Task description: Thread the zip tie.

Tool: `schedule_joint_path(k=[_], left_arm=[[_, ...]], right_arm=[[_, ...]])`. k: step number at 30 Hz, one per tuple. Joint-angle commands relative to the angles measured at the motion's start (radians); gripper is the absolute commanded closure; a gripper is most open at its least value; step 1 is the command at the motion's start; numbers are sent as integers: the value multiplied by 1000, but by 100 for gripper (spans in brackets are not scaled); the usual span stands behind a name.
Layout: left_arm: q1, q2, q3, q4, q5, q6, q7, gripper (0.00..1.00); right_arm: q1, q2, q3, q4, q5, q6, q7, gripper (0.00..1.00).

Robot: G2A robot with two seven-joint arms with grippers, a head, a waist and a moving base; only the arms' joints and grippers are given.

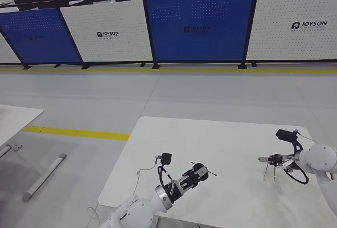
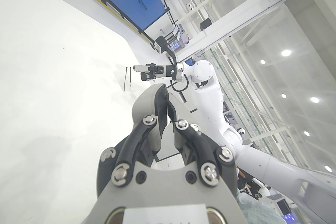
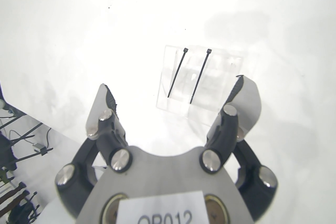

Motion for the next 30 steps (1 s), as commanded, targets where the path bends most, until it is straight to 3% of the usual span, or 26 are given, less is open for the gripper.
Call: schedule_joint_path(k=[1,4,14,30], left_arm=[[0,0,0,0,0,0,0,100],[0,0,0,0,0,0,0,100],[0,0,0,0,0,0,0,100],[0,0,0,0,0,0,0,100]], right_arm=[[2,0,-5,-2,-14,21,5,45],[4,-3,-13,-1,-17,29,1,62],[48,-15,-42,66,-17,49,34,61],[109,-47,-115,139,-52,144,40,68]])
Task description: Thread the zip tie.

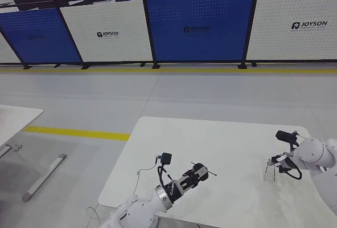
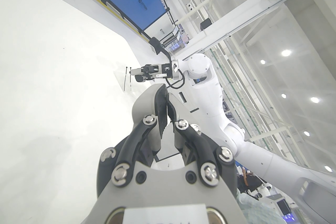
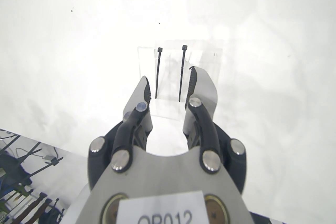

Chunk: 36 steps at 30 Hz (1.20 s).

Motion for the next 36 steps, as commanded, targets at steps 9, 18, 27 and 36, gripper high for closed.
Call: schedule_joint_path(k=[9,18,27,36], left_arm=[[0,0,0,0,0,0,0,100],[0,0,0,0,0,0,0,100],[0,0,0,0,0,0,0,100],[0,0,0,0,0,0,0,100]], right_arm=[[41,-22,-42,57,-22,56,9,67],[86,-47,-81,136,-23,55,15,65],[127,-76,-118,219,-14,40,8,76],[147,-93,-129,264,-7,22,-10,75]])
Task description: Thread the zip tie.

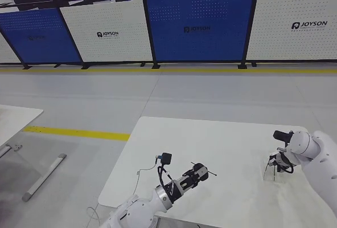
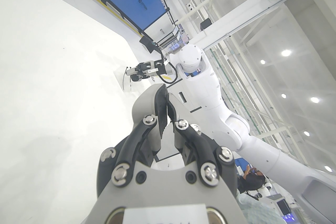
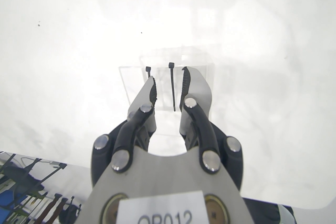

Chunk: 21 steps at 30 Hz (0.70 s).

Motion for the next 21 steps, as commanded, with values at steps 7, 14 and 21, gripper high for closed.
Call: schedule_joint_path(k=[7,14,21], left_arm=[[0,0,0,0,0,0,0,100],[0,0,0,0,0,0,0,100],[0,0,0,0,0,0,0,100]], right_arm=[[-8,0,10,-10,-8,-1,-6,73],[-12,-1,9,-16,-27,10,10,77],[-1,-12,-2,7,-35,19,19,84]])
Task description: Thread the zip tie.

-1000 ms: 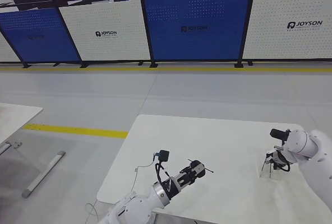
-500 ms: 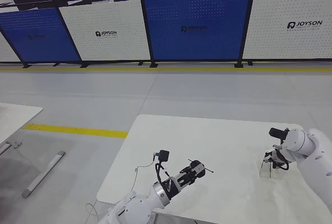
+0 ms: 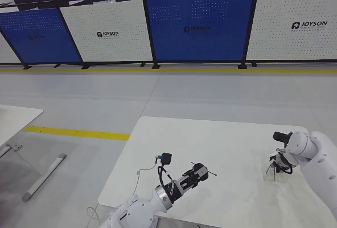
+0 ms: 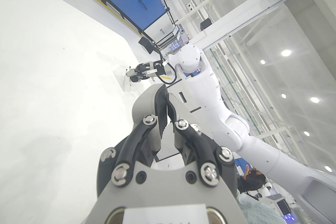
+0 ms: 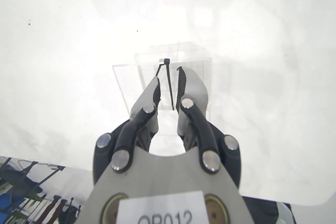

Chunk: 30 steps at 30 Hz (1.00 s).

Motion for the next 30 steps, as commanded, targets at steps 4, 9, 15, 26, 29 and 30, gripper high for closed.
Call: schedule_joint_path(k=[4,9,15,26,29,30], left_arm=[[0,0,0,0,0,0,0,100],[0,0,0,0,0,0,0,100],[0,0,0,0,0,0,0,100],[0,0,0,0,0,0,0,100],[0,0,0,0,0,0,0,100],[0,0,0,0,0,0,0,100]], right_arm=[[7,-6,-2,17,0,-6,-1,81],[7,-8,3,23,0,-14,-7,82],[16,-16,-7,35,-10,-12,8,83],[66,-52,-53,127,-28,-14,36,84],[80,-65,-65,157,-26,-16,31,88],[84,-69,-68,166,-25,-18,29,91]])
